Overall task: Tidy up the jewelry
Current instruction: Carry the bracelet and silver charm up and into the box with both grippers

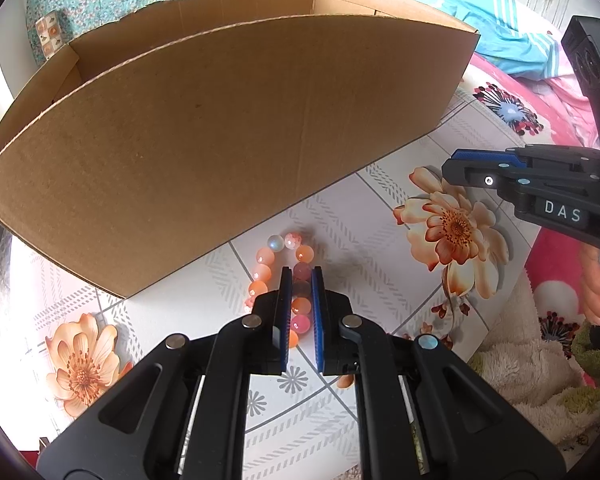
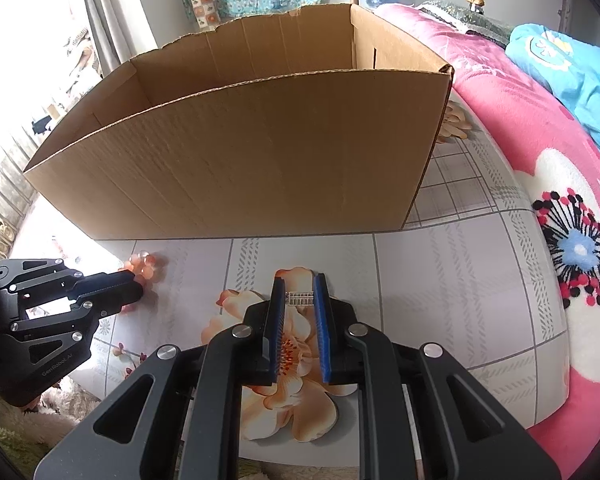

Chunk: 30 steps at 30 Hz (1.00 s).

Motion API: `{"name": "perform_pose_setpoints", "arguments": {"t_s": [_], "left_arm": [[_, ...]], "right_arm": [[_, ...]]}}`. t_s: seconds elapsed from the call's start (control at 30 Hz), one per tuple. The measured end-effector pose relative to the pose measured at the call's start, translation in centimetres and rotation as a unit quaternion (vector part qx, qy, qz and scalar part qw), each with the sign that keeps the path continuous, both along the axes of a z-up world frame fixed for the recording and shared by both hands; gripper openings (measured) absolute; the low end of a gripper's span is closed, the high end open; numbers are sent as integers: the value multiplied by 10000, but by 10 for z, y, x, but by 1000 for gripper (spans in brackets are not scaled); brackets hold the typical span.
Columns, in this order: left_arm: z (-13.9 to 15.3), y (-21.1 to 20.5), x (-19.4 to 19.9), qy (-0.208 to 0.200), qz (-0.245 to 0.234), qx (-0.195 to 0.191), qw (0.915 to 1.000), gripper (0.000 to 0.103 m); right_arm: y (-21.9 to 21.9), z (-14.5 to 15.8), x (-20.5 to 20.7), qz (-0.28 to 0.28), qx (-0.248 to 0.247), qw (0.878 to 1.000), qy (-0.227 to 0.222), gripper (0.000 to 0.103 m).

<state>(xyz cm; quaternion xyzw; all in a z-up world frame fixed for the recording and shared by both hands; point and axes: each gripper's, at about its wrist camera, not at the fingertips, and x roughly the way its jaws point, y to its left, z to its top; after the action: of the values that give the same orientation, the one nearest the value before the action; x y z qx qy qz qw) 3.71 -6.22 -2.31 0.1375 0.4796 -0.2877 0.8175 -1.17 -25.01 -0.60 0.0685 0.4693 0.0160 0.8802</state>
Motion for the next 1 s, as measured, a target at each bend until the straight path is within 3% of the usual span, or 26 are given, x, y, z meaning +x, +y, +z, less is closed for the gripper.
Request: {"name": "perform_pose_setpoints", "arguments": {"t_s": [1.0], "left_arm": [[-3,-1,-2,-95,-8,36,9999,8]], "right_arm": [[-2,22,-12,52,164,9992,-354,15]]}}
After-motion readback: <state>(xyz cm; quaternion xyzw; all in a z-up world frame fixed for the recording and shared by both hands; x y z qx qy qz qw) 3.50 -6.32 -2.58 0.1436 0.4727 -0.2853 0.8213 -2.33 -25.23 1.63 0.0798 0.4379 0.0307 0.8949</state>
